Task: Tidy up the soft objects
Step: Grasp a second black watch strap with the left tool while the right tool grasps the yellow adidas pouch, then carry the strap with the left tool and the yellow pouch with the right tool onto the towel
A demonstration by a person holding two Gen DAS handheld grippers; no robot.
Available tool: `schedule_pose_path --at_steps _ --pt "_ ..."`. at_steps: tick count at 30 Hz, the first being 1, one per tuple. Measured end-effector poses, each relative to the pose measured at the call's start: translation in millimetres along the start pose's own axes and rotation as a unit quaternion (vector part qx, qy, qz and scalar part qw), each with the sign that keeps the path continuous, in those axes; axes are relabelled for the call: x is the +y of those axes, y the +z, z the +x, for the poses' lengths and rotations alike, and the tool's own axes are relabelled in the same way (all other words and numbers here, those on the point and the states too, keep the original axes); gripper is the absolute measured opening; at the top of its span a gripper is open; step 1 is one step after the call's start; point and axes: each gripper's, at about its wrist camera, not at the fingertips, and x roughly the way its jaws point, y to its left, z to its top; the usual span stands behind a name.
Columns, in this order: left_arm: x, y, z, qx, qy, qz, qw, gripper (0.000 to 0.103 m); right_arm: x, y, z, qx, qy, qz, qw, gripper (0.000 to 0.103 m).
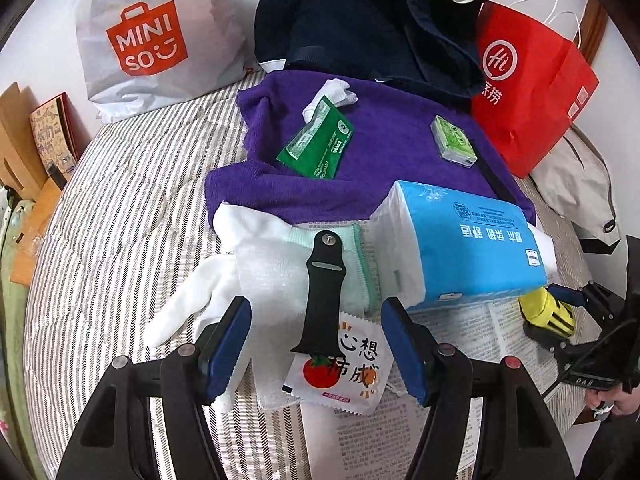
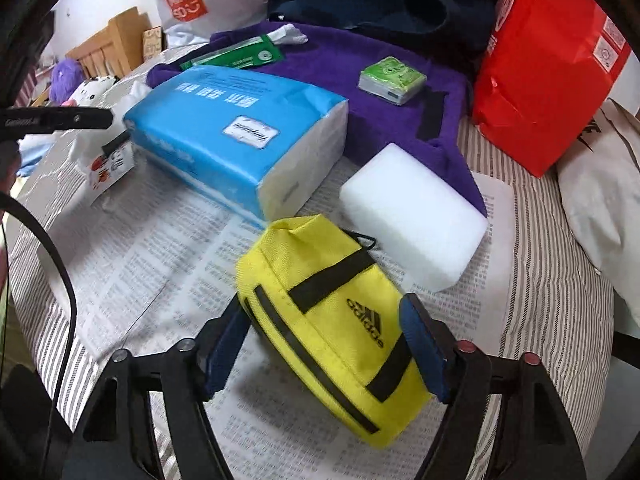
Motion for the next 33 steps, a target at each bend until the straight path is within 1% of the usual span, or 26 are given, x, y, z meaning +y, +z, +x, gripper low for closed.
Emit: schedule_pose_path --at_steps 1,2,3,4,9,10,13,16,19,21,22,25,28,31,33 --pt "0.6 -0.2 -0.2 0.0 0.0 -0.001 1.0 0.066 -4.4 0.7 -1.9 -0.003 0.01 0.01 1.0 0.066" --pt "1.0 -0.7 -1.0 -0.001 -0.001 -0.002 1.0 0.066 -8.5 2.1 -4.4 -0.006 0.02 0.021 1.0 0.058" --pt "1.3 -0.9 -1.4 -0.002 -0.001 -0.002 1.0 0.066 -12.5 3.2 -7.6 -0.01 0.03 0.033 0.999 0.055" --pt "2.1 -1.3 -2.0 -0.003 -0.002 -0.002 1.0 0.066 -17.3 3.9 -12.5 -0.016 0.038 0.046 0.998 0.049" --pt "4.5 -3.3 -1.3 -0.002 -0.005 -0.005 1.0 0.066 -25.7 7.6 -30.7 -0.022 0.037 0.066 0.997 0.033" --pt "4.3 -3.8 -1.1 -0.001 -0.004 -0.006 1.0 0.066 -28.7 8.1 -34.8 -0.022 0.042 0.076 0.996 0.024" --pt "3.9 -6.2 -0.2 0.001 -0.008 -0.005 1.0 0.066 -36.1 6.5 -43.7 -0.018 0.069 0.106 0.992 0.024" --pt "2.5 -7.6 3.4 0.005 -0.008 -0.006 0.9999 0.066 -38.0 5.0 -33.7 -0.004 0.057 0.109 0.992 0.024" --pt "0.6 -8.0 5.8 0.007 -0.008 -0.003 0.9999 0.066 -40.3 3.9 -24.6 0.005 0.06 0.117 0.991 0.025" --pt "-0.2 -8.6 5.6 0.007 -0.009 -0.001 0.9999 0.066 -41.6 3.6 -19.3 0.012 0.055 0.122 0.991 0.024" --pt "-1.0 -8.9 5.7 0.007 -0.01 0.002 0.9999 0.066 -42.1 3.0 -19.1 0.011 0.059 0.124 0.991 0.023" --pt "-5.9 -12.7 4.4 0.006 -0.016 0.016 0.9997 0.066 -43.7 1.0 -26.2 0.002 0.064 0.128 0.99 0.019" --pt "-12.4 -17.4 6.4 0.007 -0.016 0.031 0.9994 0.066 -47.4 0.1 -33.5 -0.009 0.081 0.143 0.986 0.019" --pt "-20.0 -23.6 8.7 0.012 -0.017 0.049 0.9986 0.066 -46.8 -2.6 -35.5 -0.01 0.083 0.144 0.986 0.019" --pt "-27.9 -29.9 10.8 0.014 -0.017 0.069 0.9974 0.066 -46.2 -5.2 -35.0 -0.009 0.084 0.146 0.986 0.019"
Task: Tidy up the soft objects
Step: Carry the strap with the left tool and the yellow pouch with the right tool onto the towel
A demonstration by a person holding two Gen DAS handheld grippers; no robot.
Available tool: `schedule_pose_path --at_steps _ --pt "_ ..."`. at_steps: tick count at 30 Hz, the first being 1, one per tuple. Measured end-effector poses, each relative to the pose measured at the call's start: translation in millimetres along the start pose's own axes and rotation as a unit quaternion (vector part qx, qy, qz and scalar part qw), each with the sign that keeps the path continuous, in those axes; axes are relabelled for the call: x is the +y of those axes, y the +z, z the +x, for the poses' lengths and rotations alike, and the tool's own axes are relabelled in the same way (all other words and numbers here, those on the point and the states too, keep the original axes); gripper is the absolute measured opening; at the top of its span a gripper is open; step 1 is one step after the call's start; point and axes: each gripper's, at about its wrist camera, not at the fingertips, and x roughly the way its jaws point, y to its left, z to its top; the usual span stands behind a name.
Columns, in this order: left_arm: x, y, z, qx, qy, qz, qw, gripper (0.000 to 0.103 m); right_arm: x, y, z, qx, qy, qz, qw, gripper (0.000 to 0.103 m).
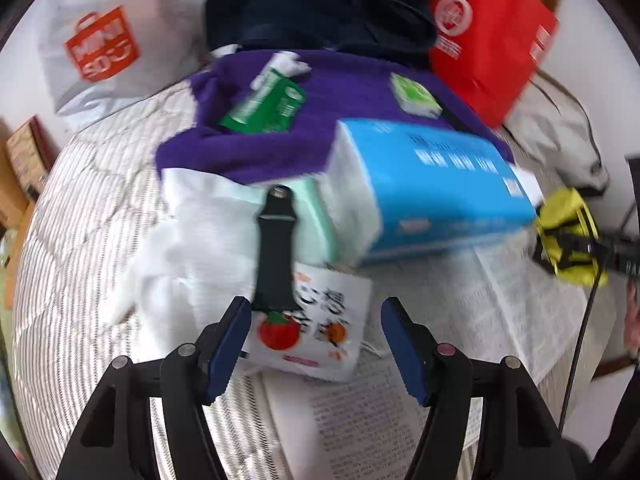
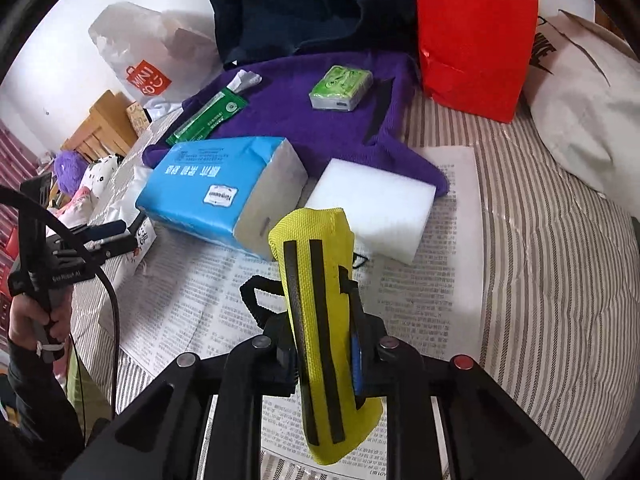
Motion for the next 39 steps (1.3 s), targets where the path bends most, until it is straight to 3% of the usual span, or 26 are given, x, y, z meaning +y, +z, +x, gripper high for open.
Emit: schedule_pose_path --at_steps 4,9,14,23,30,33,39 --pt "-9.0 -6.1 10.5 0.014 0.024 0.028 0.9992 0.066 -0.6 -3.5 2.1 0.002 0.003 0.003 1.0 0.019" --pt "5.2 4.1 5.0 -0.003 0.007 -0.01 0.9999 0.066 -0.2 -3.5 1.0 0.003 0.008 0.003 1.0 0.019" --pt "11.6 21.9 8.4 -0.008 0.015 -0.019 0.9997 0.065 -1.5 -3.4 2.8 0.005 0.011 0.005 1.0 0.019" --pt "27.6 29.8 27.2 0.003 0.021 -0.025 0.9995 0.027 -7.6 -1.3 1.3 0.007 0.006 0.011 1.0 0.019" --pt "23.9 31.3 32.0 0.005 0.032 -0.011 0.9994 0.027 -10.9 -1.4 6.5 0.013 0.006 0.019 1.0 0.019" --pt "23.3 32.1 32.6 0.006 0.031 -0.006 0.9995 0.021 -10.6 -0.4 6.2 0.012 0.007 0.019 1.0 0.019" --pt "28.9 31.9 21.4 -0.007 0.027 -0.021 0.9994 0.02 -9.3 2.0 -1.7 0.006 0.011 0.016 1.0 0.019"
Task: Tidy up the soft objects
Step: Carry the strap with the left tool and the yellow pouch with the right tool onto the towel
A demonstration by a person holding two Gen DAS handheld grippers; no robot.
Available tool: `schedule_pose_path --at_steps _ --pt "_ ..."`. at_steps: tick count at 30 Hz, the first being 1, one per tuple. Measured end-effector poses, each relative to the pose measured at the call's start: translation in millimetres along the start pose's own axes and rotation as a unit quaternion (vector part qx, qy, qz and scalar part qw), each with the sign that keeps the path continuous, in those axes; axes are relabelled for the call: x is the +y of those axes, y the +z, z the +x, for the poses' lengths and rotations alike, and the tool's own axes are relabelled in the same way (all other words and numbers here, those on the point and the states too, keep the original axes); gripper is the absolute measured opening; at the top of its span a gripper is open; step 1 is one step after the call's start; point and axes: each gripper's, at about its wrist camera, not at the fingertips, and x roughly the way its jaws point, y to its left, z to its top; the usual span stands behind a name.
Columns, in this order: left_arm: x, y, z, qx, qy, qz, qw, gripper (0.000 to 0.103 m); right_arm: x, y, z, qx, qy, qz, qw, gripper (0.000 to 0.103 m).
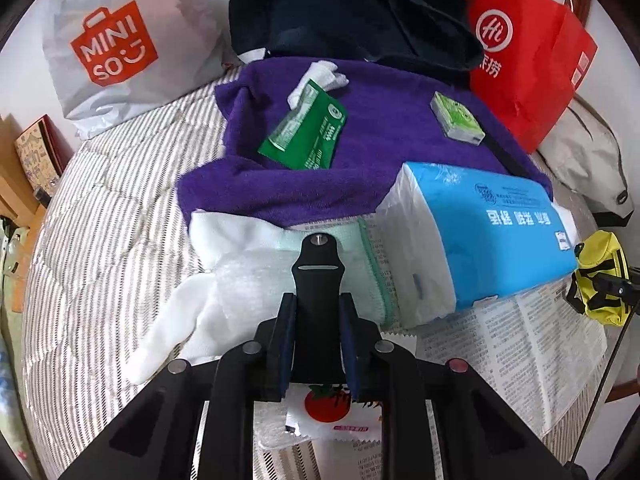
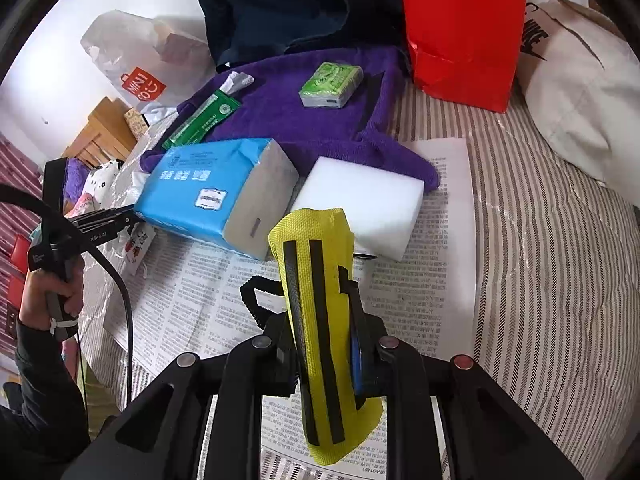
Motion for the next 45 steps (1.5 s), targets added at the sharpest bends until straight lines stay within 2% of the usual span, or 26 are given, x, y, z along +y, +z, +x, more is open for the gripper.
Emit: schedule_pose_path --at_steps 6,19,28,45 --pt "7.3 0.6 -17.1 -0.017 -0.014 -0.018 0.9996 0.02 6.8 2.9 -11.0 -0.01 0.012 -0.003 1.0 0.019" --pt "4.0 12.2 -43.8 -0.051 -0.018 -0.017 0.9984 0.02 26.1 22.1 -29.7 -0.039 0.028 -0.012 0.999 0.019" --pt "2.4 23.1 -47.5 -0.065 -0.03 -0.02 0.9972 0.02 28.3 50.8 -30.5 -0.053 0.023 -0.015 0.998 0.019" --pt "-2.0 63.6 -48.1 -0.083 -0.03 0.001 0.9961 0.02 27.6 106.5 -16.9 -0.069 0.021 -0.013 0.997 0.018"
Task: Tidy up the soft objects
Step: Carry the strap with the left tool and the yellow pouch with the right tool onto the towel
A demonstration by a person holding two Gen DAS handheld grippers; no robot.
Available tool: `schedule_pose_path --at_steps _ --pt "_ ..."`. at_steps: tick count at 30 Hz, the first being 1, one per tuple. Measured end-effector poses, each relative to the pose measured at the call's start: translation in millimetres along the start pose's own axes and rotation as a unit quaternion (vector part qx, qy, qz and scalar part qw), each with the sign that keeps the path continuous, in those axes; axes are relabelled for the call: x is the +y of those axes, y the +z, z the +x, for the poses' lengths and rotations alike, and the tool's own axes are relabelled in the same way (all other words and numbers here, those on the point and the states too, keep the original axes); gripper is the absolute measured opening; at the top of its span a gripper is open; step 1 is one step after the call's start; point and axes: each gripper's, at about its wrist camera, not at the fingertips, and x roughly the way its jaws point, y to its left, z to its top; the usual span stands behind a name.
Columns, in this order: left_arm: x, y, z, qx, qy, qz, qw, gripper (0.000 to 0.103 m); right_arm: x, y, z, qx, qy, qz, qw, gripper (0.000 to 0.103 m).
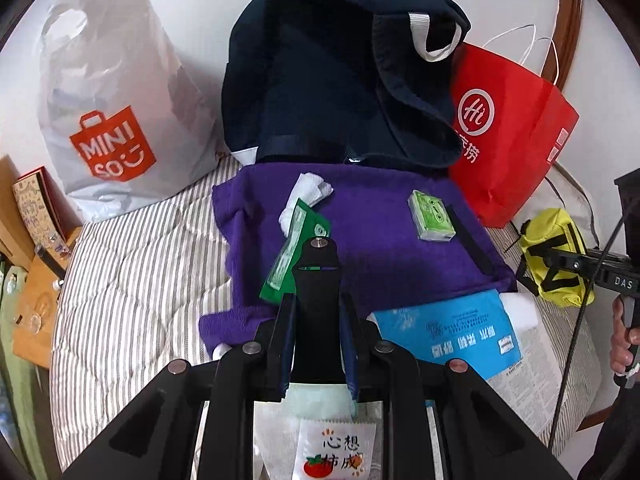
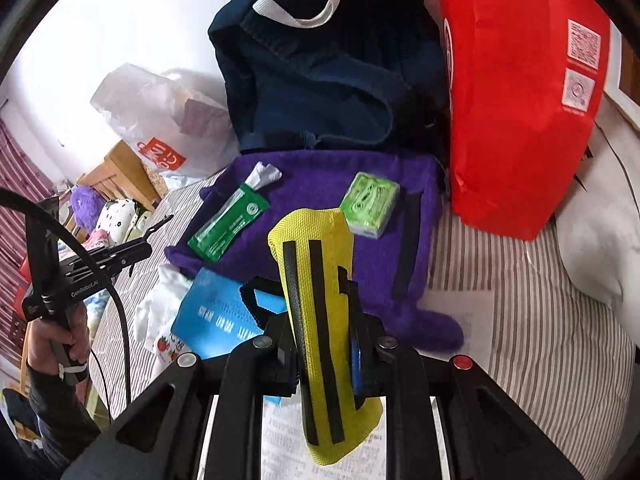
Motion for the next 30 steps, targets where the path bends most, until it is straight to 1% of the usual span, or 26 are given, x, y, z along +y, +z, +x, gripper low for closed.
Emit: schedule_pose_path --at_steps 10,23,30 --pt "-0.3 19.2 15.2 -0.001 -0.008 0.006 0.9999 0.02 -4.3 22.3 22.4 0.006 -0.003 0.002 1.0 0.018" --pt "4.1 33.8 45.7 0.012 -0.015 0.003 0.9998 0.02 -10.4 42.2 59.4 0.028 0.0 0.006 1.0 0.018" --pt "4.5 40.9 61.3 0.02 -0.018 0.006 0.9996 0.02 -12.0 49.0 82.9 0.042 -0.002 -0.003 0.999 0.018"
